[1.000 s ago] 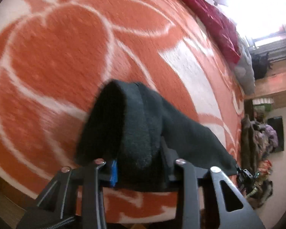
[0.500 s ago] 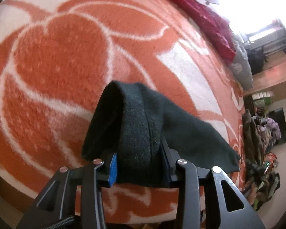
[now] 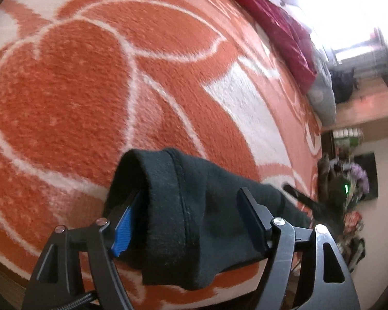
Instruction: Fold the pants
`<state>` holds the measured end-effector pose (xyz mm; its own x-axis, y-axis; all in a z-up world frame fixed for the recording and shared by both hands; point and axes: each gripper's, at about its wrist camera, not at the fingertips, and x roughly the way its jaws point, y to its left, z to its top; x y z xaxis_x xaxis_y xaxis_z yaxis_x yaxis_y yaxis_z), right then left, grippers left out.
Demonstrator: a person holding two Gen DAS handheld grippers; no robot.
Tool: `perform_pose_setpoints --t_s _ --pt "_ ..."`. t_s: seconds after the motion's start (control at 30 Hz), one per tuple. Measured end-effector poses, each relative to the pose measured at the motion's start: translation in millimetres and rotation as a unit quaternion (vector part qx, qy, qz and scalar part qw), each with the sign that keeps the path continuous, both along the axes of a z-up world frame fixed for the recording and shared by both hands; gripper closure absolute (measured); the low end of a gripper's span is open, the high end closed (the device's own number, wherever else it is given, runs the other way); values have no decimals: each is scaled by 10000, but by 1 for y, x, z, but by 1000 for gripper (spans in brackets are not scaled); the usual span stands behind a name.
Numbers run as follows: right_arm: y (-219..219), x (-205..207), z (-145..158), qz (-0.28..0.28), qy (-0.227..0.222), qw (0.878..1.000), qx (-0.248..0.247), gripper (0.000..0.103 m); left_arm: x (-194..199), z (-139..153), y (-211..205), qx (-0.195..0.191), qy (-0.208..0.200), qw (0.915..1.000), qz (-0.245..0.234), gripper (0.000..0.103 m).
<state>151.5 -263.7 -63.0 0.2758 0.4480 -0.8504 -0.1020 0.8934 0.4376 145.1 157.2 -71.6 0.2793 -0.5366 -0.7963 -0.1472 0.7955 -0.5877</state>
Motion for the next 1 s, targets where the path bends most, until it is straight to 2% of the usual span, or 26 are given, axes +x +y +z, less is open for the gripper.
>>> perform_pose_setpoints --t_s 0.13,0.27,0.3,0.33,0.37,0.4,0.5,0.57,0.67,0.7,0.77,0.8,0.83,0.87,0.9,0.97,1.0 --pt "36 7 -17 527 99 9980 -330 94 -14 -10 -12 205 -3 9989 -417 31" --pt "36 -4 -12 910 -50 9955 -274 93 -34 -19 -14 253 -65 9975 -653 31" --pt "34 -2 -9 894 -34 9958 -218 86 -37 -18 -14 244 -97 9975 -655 31" --pt "31 -1 -8 838 -25 9963 -176 57 -38 -18 -12 209 -102 9977 -631 31" --pt "27 2 -6 734 -14 9972 -136 33 -39 -17 -10 148 -96 9981 -589 31" --pt "23 6 -3 621 -6 9981 -44 2 -39 -17 -7 78 -85 9984 -547 31" --pt "18 10 14 302 -336 9990 34 2 -39 -14 0 -107 -88 9989 -451 31" --pt "23 14 14 332 -247 9990 157 2 -36 -4 2 -13 -275 9985 -481 31" --pt "41 19 10 686 -121 9976 5 4 -28 8 10 74 -524 9981 -326 26" --pt "52 21 6 826 -105 9963 -229 6 -22 8 14 33 -531 9982 -261 22" --pt "67 24 -5 1065 -81 9932 -457 18 -11 0 17 -58 -320 9993 -198 22" --pt "73 23 -12 1161 67 9922 -449 34 -7 -5 18 -155 -168 9996 -187 24" --pt "77 21 -19 1263 299 9910 -317 39 -5 -10 16 -301 -83 9992 -266 27" --pt "80 16 -22 1343 389 9898 -285 39 -6 -13 13 -332 -93 9987 -377 29" --pt "85 6 -20 1518 247 9873 -389 39 -7 -15 9 -257 -115 9984 -497 34" --pt "92 -6 -14 1828 -3 9812 -618 39 -9 -22 0 24 -149 9980 -610 40" --pt "95 -9 -14 1866 -87 9797 -733 39 -9 -24 -3 206 -175 9979 -588 48"
